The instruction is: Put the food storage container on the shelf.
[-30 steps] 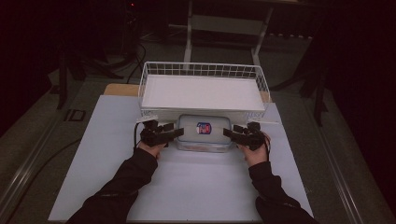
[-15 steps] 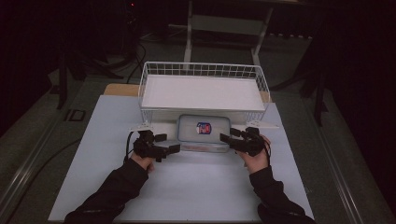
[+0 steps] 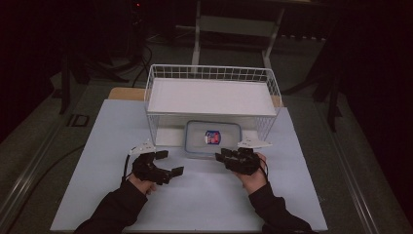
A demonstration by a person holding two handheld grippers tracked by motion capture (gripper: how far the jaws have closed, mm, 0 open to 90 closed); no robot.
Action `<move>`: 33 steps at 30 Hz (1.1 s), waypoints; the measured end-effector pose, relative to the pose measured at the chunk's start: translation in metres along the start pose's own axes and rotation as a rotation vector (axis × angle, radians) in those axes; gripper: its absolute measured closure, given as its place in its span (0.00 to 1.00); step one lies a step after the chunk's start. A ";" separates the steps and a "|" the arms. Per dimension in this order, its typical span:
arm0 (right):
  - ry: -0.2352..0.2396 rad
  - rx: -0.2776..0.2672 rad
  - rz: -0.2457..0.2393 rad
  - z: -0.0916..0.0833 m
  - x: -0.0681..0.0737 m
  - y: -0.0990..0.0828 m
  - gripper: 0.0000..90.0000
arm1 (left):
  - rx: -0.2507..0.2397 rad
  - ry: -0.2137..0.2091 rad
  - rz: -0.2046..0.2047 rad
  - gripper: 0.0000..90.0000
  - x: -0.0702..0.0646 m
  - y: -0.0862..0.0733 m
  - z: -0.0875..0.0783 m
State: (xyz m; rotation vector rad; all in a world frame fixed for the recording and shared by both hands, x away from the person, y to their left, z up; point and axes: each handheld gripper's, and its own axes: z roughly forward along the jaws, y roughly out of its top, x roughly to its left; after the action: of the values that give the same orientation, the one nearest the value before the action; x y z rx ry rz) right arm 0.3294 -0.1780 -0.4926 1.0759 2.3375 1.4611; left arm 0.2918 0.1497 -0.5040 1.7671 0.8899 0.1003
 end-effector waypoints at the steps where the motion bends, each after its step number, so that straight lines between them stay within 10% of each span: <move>1: -0.002 0.010 -0.002 0.002 0.001 -0.001 0.70 | -0.003 0.004 0.003 0.00 0.000 0.000 0.000; 15: 0.031 0.003 -0.002 -0.001 0.007 -0.004 0.70 | -0.033 0.026 0.012 0.00 0.004 0.000 -0.003; 23: 0.113 0.092 -0.067 0.006 0.019 -0.013 1.00 | -0.032 0.031 0.008 0.00 0.007 -0.001 -0.003; 33: 0.093 0.148 -0.018 0.028 0.003 -0.019 1.00 | -0.035 0.035 0.019 0.00 0.007 -0.002 -0.003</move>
State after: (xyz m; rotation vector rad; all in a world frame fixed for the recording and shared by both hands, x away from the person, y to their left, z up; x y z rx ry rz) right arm 0.3324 -0.1614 -0.5216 1.0397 2.5480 1.3781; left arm 0.2946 0.1565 -0.5074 1.7462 0.8916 0.1590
